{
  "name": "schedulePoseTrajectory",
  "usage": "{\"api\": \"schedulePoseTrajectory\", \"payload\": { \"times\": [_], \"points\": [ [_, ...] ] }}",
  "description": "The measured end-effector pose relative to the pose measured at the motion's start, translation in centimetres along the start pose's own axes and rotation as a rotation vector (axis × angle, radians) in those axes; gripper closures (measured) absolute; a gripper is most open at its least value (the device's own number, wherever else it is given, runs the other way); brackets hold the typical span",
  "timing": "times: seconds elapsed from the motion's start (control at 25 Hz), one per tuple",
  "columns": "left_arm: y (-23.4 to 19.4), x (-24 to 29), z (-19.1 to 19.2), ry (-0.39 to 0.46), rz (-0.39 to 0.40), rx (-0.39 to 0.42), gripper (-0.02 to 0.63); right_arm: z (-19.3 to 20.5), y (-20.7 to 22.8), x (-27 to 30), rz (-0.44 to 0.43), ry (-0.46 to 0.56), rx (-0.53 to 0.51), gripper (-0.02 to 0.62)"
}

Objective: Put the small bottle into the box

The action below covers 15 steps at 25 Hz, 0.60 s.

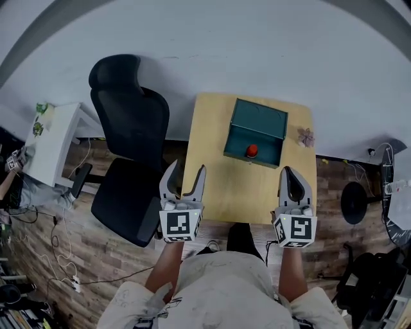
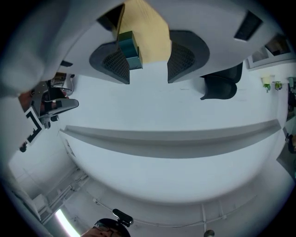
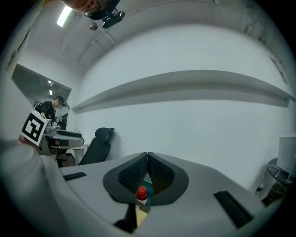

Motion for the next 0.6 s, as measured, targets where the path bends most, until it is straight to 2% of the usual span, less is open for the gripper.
{"api": "schedulePoseTrajectory", "payload": {
  "times": [0.6],
  "points": [
    [-0.9, -0.8, -0.3, 0.019, 0.02, -0.015, 0.347, -0.6, -1.4, -1.1, 0.032, 0.005, -0.018, 0.58]
  ]
}}
Point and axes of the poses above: the fingertips, and each gripper's own axes: x forward along the fingers, y to its right, z out of its underside, the point moved 10 cm from there along -x, backward along the fingers, and after that the axes turned 14 degrees about -z, right-handed, at the moved point
